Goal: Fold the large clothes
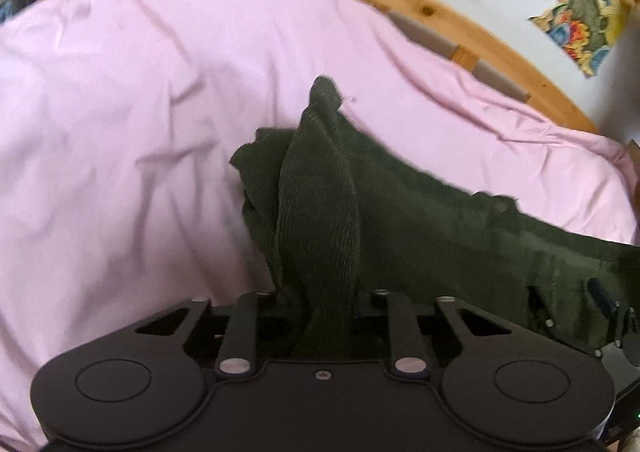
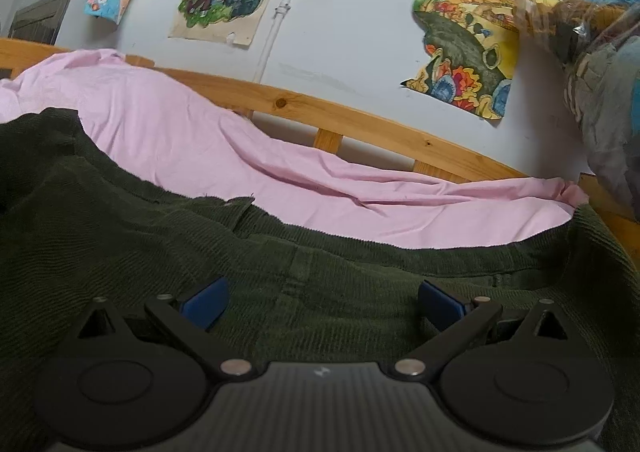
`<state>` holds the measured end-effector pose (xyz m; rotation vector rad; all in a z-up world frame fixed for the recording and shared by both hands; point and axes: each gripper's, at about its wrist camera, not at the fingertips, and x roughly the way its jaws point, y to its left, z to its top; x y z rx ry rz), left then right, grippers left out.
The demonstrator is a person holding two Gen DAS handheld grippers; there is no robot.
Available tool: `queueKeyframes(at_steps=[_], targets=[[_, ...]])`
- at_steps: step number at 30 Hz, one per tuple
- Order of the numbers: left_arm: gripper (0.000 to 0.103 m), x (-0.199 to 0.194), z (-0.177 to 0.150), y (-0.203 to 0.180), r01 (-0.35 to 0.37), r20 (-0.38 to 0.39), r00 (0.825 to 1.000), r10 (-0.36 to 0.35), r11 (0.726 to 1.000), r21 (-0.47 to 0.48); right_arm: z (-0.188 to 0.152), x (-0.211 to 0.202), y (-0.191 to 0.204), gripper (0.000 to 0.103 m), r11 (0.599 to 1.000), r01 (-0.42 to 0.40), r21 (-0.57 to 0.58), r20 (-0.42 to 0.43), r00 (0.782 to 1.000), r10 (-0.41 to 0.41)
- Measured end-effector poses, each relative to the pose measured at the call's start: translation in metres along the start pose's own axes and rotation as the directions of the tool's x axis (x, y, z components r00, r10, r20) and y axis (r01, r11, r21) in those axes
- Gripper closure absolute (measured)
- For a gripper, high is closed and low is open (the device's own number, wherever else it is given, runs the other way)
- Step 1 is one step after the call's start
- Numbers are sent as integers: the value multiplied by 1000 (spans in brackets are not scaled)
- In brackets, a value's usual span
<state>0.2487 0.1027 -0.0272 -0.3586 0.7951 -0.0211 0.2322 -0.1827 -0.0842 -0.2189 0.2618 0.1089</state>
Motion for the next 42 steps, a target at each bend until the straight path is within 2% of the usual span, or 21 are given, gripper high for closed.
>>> queueKeyframes(at_steps=[4, 7, 10, 16, 18, 20, 22, 23, 25, 27, 29, 31, 32, 34, 36, 37, 38, 39, 40, 41, 42], targets=[[87, -20, 11, -24, 83, 72, 994, -86, 995, 46, 7, -8, -8, 0, 1000, 20, 19, -5, 1000, -20], [88, -34, 23, -52, 198, 93, 975, -204, 978, 70, 17, -16, -27, 0, 997, 22, 74, 13, 1000, -23], [89, -41, 27, -95, 275, 91, 952, -293, 947, 169, 31, -22, -58, 0, 990, 7, 144, 24, 1000, -10], [89, -21, 7, -186, 411, -10, 904, -428, 863, 294, 57, -62, -141, 0, 983, -31, 183, 89, 996, 15], [89, -9, -10, -210, 427, -45, 896, -441, 833, 351, 62, -70, -170, 0, 975, -86, 206, 70, 995, 73], [89, 1, -30, -225, 424, -70, 899, -433, 818, 388, 66, -73, -197, 0, 954, -177, 241, 57, 984, 168], [89, 8, -45, -229, 406, -68, 907, -416, 816, 412, 72, -69, -217, 0, 911, -292, 291, 32, 955, 296], [89, 8, -49, -230, 397, -61, 910, -410, 818, 417, 76, -61, -224, 0, 865, -373, 337, 12, 920, 392], [89, 7, -54, -229, 383, -41, 913, -406, 817, 431, 76, -45, -233, 0, 758, -471, 452, 24, 856, 517], [89, 3, -56, -224, 375, -31, 914, -405, 814, 443, 74, -22, -237, 0, 662, -503, 555, 23, 806, 592], [89, 1, -56, -223, 367, -25, 916, -400, 811, 455, 72, 3, -234, 0, 585, -517, 625, 23, 761, 648], [89, 0, -56, -225, 358, -19, 918, -396, 807, 470, 74, 23, -228, 0, 523, -543, 657, 36, 716, 697], [89, -2, -58, -226, 352, -17, 920, -392, 806, 476, 76, 31, -225, 0, 503, -547, 669, 44, 705, 708], [89, -3, -61, -230, 342, -15, 923, -385, 803, 489, 81, 45, -221, 0, 487, -538, 688, 41, 699, 714], [89, -3, -63, -236, 341, -18, 923, -384, 794, 503, 87, 55, -217, 0, 523, -506, 686, -2, 717, 697], [89, -3, -65, -239, 345, -24, 922, -387, 790, 507, 87, 59, -214, 0, 533, -492, 688, -29, 716, 698], [89, -2, -66, -243, 351, -30, 919, -392, 784, 512, 87, 62, -212, 6, 536, -482, 693, -47, 711, 701], [89, -3, -67, -247, 357, -35, 917, -397, 778, 517, 88, 63, -211, 25, 548, -470, 692, -65, 715, 696], [89, -3, -69, -251, 360, -38, 915, -401, 773, 523, 90, 61, -215, 34, 564, -468, 680, -72, 723, 687], [89, -4, -69, -255, 365, -39, 913, -406, 770, 524, 92, 56, -218, 57, 577, -467, 670, -67, 737, 673], [89, -5, -69, -259, 381, -41, 905, -423, 766, 518, 94, 51, -223, 65, 593, -454, 665, -69, 753, 655]])
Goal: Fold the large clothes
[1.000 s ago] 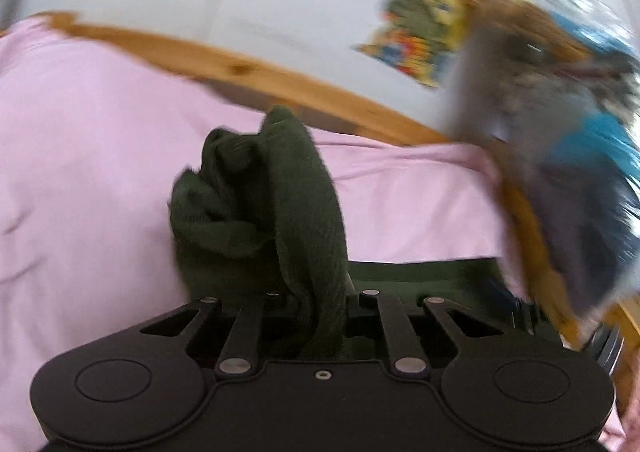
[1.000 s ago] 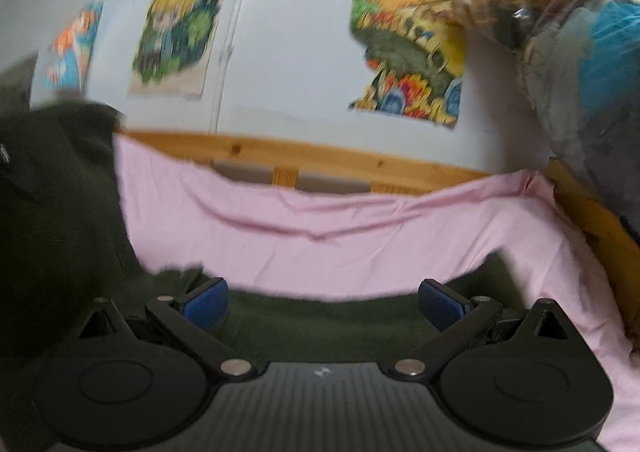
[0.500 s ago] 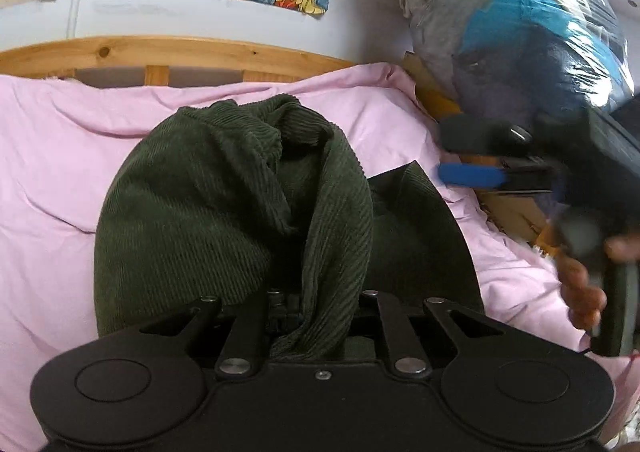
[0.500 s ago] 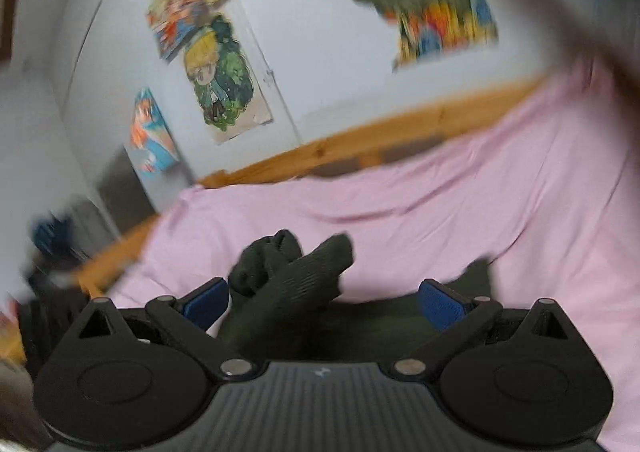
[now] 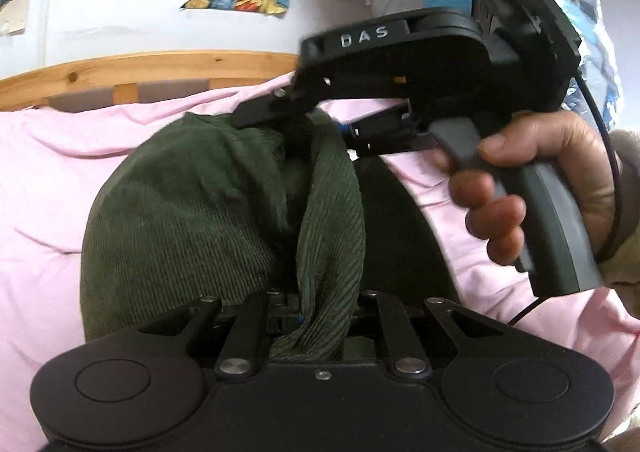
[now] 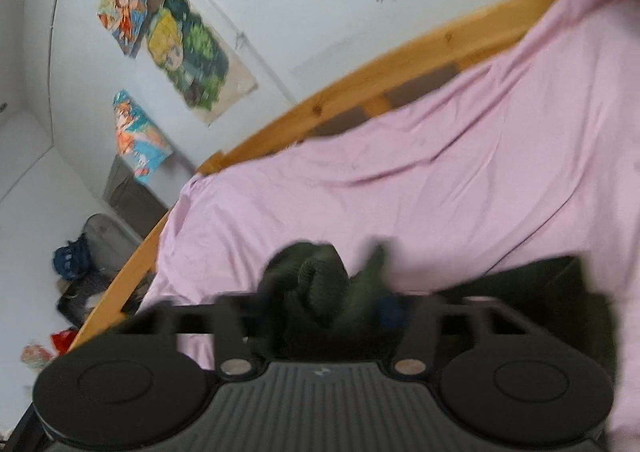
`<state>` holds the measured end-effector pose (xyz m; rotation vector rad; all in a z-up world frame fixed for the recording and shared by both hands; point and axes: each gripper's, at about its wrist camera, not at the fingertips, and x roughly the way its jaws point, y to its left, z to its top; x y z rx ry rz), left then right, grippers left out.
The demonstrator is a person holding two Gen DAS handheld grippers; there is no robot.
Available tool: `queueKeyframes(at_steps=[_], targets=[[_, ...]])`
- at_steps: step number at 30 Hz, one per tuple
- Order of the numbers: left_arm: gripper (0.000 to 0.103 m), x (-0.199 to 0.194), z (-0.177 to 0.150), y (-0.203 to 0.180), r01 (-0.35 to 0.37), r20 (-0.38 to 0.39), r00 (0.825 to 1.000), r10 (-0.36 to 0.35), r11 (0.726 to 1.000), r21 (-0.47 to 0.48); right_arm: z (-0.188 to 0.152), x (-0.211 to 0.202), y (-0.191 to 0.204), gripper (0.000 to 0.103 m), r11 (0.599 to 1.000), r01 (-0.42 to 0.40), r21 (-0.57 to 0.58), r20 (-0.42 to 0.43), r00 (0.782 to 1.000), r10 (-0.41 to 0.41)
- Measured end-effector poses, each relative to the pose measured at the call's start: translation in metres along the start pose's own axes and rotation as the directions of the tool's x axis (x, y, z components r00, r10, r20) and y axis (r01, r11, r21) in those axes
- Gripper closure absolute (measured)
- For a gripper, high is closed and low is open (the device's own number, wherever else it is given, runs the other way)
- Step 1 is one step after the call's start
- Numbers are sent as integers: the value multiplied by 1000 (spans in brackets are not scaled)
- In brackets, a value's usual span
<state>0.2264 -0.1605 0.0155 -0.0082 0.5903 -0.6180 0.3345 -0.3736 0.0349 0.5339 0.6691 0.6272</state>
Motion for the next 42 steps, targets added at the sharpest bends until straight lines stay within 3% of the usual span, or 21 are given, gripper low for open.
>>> queueKeyframes(at_steps=[6, 10, 12, 14, 15, 19, 21, 23, 26, 28, 30, 34, 36, 38, 40, 42], targets=[[89, 22, 22, -42, 110, 26, 994, -110, 994, 9, 13, -55, -4, 75, 989, 122, -87, 68, 991, -116], [85, 65, 27, -55, 165, -86, 983, -165, 986, -11, 13, -67, -43, 78, 962, 259, -88, 67, 965, -253], [82, 79, 26, -56, 196, -147, 969, -196, 980, -13, 4, -65, -72, 79, 960, 279, -34, 49, 960, -277], [74, 79, 27, -52, 223, -177, 959, -221, 975, -9, -10, -64, -103, 79, 974, 209, 86, 58, 975, -214], [65, 75, 29, -48, 238, -175, 956, -237, 971, -14, -17, -65, -111, 79, 973, 204, 109, 75, 974, -212], [33, 45, 36, -21, 342, -120, 928, -354, 934, -107, -36, -56, -121, 79, 974, 204, 103, 91, 973, -213], [28, 22, 35, -10, 365, -85, 922, -377, 922, -126, -40, -55, -125, 79, 972, 209, 111, 102, 970, -220], [24, -5, 35, 3, 341, -28, 937, -347, 931, -132, -42, -54, -126, 79, 970, 217, 110, 108, 967, -229], [17, -28, 29, 27, 195, 23, 981, -194, 969, -151, -39, -49, -123, 79, 966, 242, 93, 108, 962, -251], [8, -35, 19, 49, 96, 28, 995, -92, 977, -189, -37, -48, -119, 78, 964, 253, 88, 108, 959, -261], [8, -31, 6, 74, 47, 4, 999, -47, 960, -275, -37, -49, -116, 78, 961, 266, 80, 112, 955, -274], [8, -13, -29, 113, 15, -59, 997, -49, 880, -475, -40, -55, -102, 71, 945, 318, 81, 138, 935, -326], [8, -6, -43, 118, 45, -67, 993, -97, 841, -540, -46, -63, -83, 48, 919, 391, 50, 171, 903, -394], [6, 1, -51, 117, 54, -77, 990, -117, 826, -561, -57, -77, -53, 44, 903, 429, -12, 236, 879, -414], [6, 9, -54, 113, 38, -95, 989, -110, 828, -560, -70, -93, -24, 27, 900, 433, -52, 293, 868, -400], [6, 14, -53, 111, 41, -104, 987, -120, 824, -565, -83, -109, 1, 17, 920, 386, -62, 330, 878, -346]])
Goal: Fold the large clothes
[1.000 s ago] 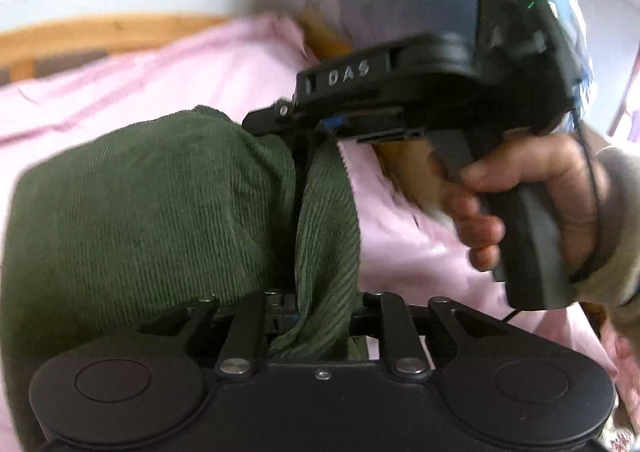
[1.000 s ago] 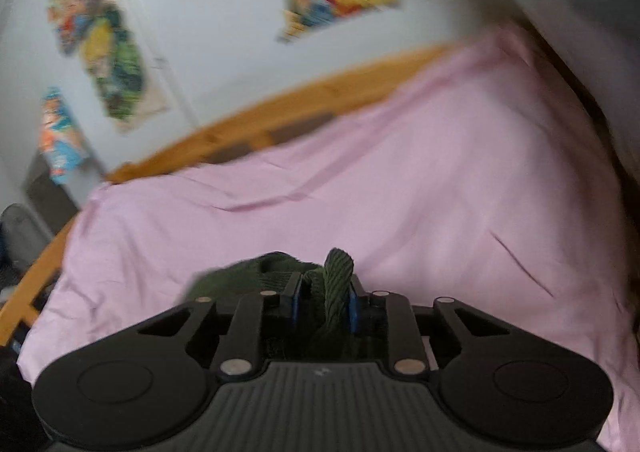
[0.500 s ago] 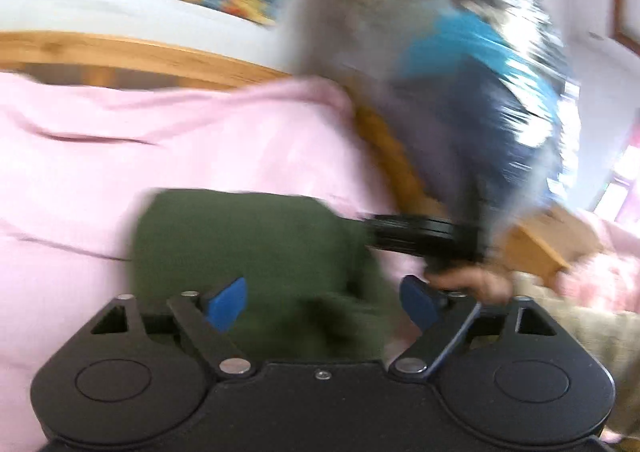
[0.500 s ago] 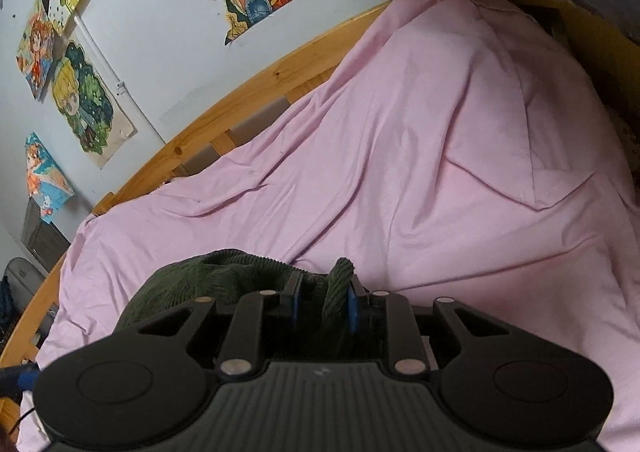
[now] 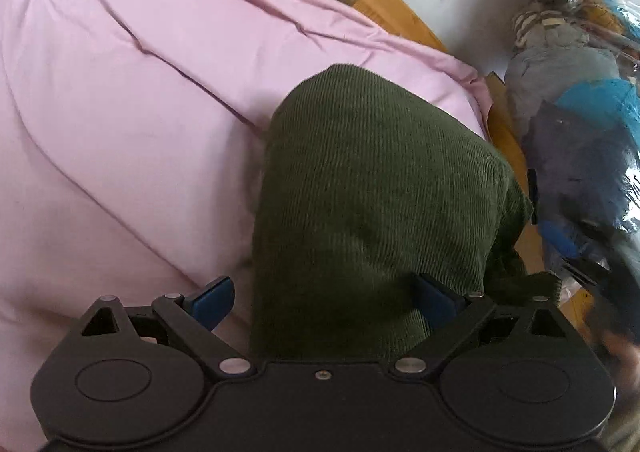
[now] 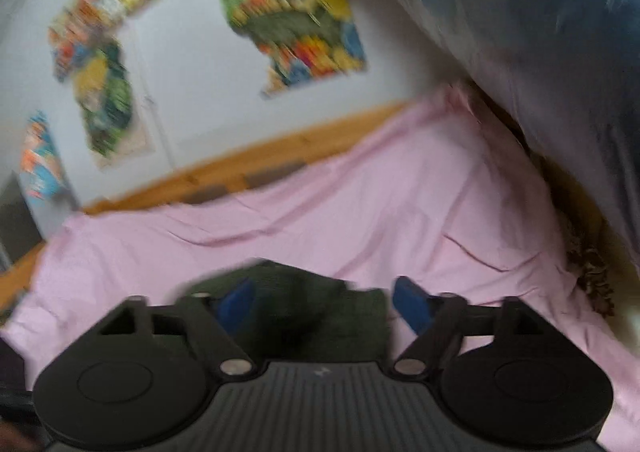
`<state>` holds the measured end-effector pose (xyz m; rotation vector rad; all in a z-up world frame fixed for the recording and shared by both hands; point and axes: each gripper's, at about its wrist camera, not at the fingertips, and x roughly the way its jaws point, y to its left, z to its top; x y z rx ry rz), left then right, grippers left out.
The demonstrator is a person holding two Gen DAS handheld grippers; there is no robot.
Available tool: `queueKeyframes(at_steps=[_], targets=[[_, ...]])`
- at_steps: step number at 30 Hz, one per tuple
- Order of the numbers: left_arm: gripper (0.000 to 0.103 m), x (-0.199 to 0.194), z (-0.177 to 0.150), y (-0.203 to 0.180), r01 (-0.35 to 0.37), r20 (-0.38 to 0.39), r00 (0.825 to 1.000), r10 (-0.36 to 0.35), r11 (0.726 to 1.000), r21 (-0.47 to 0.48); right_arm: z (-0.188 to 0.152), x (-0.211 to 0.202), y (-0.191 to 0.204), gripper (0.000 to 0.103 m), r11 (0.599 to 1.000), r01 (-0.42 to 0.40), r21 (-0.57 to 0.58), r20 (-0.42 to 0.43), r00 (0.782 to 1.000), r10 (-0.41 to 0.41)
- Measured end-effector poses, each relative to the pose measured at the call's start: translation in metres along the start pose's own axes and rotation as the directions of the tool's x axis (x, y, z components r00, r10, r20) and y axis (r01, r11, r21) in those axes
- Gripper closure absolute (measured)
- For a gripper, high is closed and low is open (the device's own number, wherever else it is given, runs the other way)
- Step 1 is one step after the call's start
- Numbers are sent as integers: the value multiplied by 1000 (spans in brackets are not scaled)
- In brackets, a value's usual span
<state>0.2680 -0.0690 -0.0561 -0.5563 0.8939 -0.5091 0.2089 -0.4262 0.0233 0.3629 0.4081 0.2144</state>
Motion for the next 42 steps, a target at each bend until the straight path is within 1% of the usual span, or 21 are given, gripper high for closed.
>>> queueKeyframes(at_steps=[2, 4, 5, 8, 11, 14, 15, 17, 19, 21, 23, 25, 28, 29, 30, 32, 34, 35, 38, 40, 42], targets=[[6, 4, 0, -4, -6, -6, 1000, 6, 1000, 22, -6, -18, 15, 15, 998, -66, -4, -5, 998, 66], [6, 9, 1, -10, -15, -11, 1000, 15, 999, 45, -15, -23, 26, 15, 997, -72, -30, -59, 996, 70], [6, 11, 0, -13, -18, -16, 1000, 19, 999, 51, -22, -23, 31, 16, 997, -54, -59, -96, 994, 49], [5, 15, -2, -19, -41, -16, 999, 42, 997, 70, -43, -23, 35, 19, 986, 50, -158, -172, 982, -77], [4, 15, -3, -19, -46, -14, 999, 47, 996, 74, -62, -20, 19, 21, 969, 166, -184, -268, 940, -212], [1, 21, -4, -16, -40, -38, 998, 43, 998, 58, -77, -16, -4, 22, 967, 209, -149, -314, 917, -247], [1, 21, -5, -15, -41, -36, 998, 43, 998, 55, -78, -16, -9, 23, 968, 219, -123, -319, 915, -248], [1, 22, -5, -16, -53, -24, 998, 55, 997, 61, -73, -26, -10, 25, 972, 231, -53, -285, 929, -236], [1, 21, -4, -16, -54, -23, 998, 56, 996, 67, -59, -40, -5, 24, 978, 205, -30, -187, 960, -207], [1, 21, -4, -16, -51, -25, 998, 53, 996, 74, -38, -40, 9, 16, 981, 182, -67, -82, 979, -188], [1, 21, -4, -17, -54, -24, 998, 56, 996, 78, -19, -27, 22, 13, 983, 144, -112, -13, 989, -146], [2, 17, -3, -20, -66, -14, 998, 68, 994, 90, -4, 1, 35, 13, 983, 103, -155, 23, 995, -100], [7, 0, -2, -31, -79, 76, 995, 69, 987, 140, 2, 51, 53, 13, 966, 92, -242, 64, 995, -78], [8, -8, -1, -32, -74, 139, 989, 54, 987, 145, 0, 69, 58, 13, 957, 110, -269, 73, 993, -94], [7, -17, 0, -31, -63, 209, 977, 29, 986, 156, -5, 86, 60, 13, 946, 137, -295, 76, 990, -120], [3, -27, 8, -33, -66, 307, 952, 7, 981, 182, -15, 112, 58, 12, 925, 179, -334, 72, 984, -164], [1, -24, 22, -36, -121, 373, 927, 37, 972, 202, -27, 124, 54, 12, 915, 201, -349, 71, 979, -188], [1, -17, 29, -37, -153, 370, 927, 68, 966, 208, -34, 129, 51, 10, 910, 212, -356, 76, 977, -198], [1, 18, 48, -30, -220, 298, 942, 154, 954, 201, -44, 142, 38, 4, 905, 223, -363, 82, 975, -207], [1, 32, 49, -22, -177, 298, 948, 113, 965, 194, -49, 147, 29, 4, 897, 229, -378, 72, 973, -218], [1, 39, 48, -20, -177, 308, 945, 108, 962, 206, -53, 152, 21, 3, 895, 239, -375, 63, 970, -233]])
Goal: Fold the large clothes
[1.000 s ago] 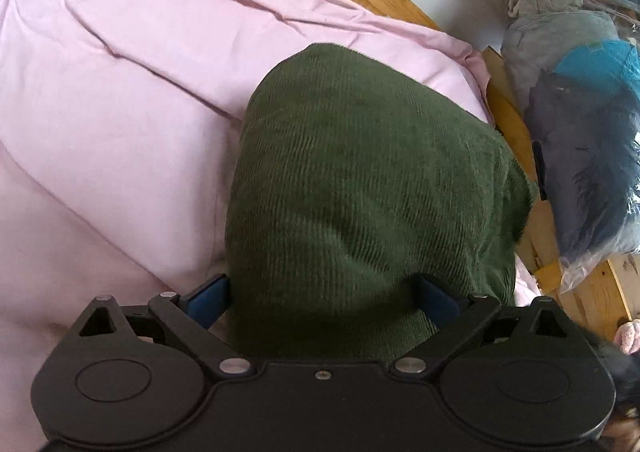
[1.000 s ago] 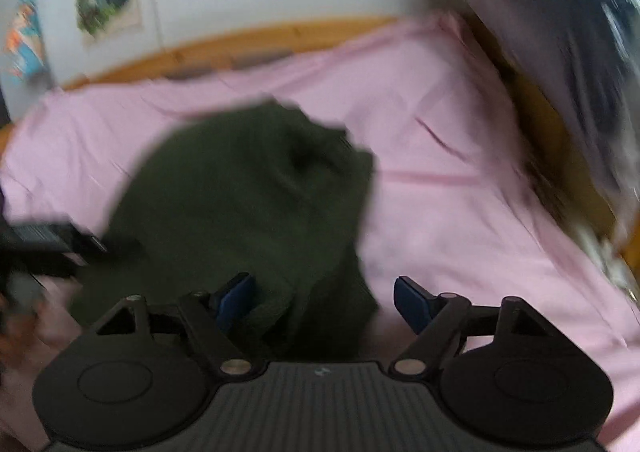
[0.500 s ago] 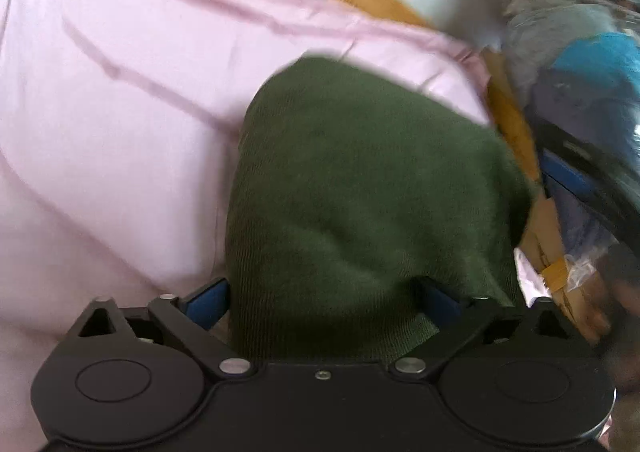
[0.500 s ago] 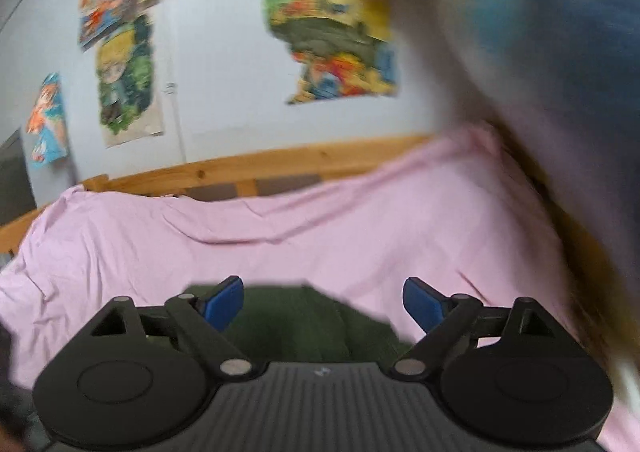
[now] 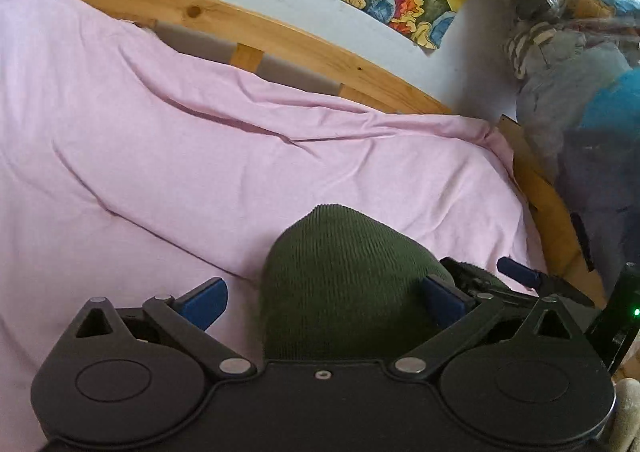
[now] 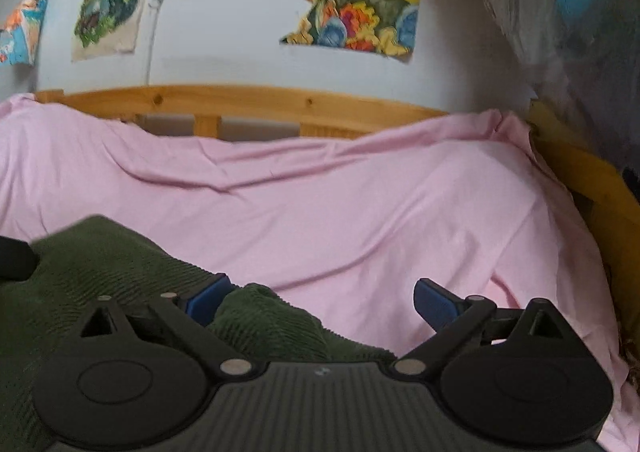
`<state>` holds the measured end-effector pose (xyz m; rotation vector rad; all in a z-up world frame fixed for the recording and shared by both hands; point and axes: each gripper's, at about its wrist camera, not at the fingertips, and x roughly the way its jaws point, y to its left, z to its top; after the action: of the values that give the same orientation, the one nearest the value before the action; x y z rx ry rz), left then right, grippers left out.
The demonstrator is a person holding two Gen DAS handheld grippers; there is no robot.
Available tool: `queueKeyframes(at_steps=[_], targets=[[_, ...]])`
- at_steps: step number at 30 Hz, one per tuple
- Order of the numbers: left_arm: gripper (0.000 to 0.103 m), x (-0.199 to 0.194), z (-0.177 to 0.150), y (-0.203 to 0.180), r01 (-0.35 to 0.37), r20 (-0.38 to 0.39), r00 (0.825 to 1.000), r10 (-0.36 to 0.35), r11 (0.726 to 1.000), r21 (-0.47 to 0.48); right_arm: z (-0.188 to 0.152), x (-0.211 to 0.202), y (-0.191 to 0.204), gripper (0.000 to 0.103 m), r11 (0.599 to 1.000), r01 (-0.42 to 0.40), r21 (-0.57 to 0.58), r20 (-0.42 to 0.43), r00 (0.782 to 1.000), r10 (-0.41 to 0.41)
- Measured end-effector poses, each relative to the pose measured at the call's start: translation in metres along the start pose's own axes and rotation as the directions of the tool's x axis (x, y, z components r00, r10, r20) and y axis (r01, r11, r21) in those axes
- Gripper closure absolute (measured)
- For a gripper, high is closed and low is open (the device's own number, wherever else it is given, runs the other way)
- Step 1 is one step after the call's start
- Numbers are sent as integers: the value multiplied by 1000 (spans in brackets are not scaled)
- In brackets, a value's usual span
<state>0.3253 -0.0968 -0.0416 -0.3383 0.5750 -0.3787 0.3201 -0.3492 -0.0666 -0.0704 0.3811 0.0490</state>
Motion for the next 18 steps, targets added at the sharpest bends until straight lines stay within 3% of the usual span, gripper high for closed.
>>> queueKeyframes(at_steps=[4, 10, 13, 15, 18], targets=[[1, 11, -11, 4, 18, -11, 1000, -18, 1000, -9, -13, 10, -8, 2, 999, -11, 42, -22, 1000, 12], [1, 20, -20, -2, -12, 6, 1000, 12, 999, 36, -26, 14, -4, 2, 999, 27, 17, 5, 1000, -27], [1, 11, -11, -3, -13, -4, 1000, 13, 999, 33, -16, 14, -6, 1, 1000, 15, 13, -44, 999, -15], [1, -5, -6, 1, -3, -11, 1000, 3, 999, -40, 4, 6, -2, 1, 1000, 20, -8, -94, 995, -21], [1, -33, -11, 4, -4, -5, 1000, 4, 996, -91, 24, -34, 10, 0, 995, 77, -70, -25, 997, -79]])
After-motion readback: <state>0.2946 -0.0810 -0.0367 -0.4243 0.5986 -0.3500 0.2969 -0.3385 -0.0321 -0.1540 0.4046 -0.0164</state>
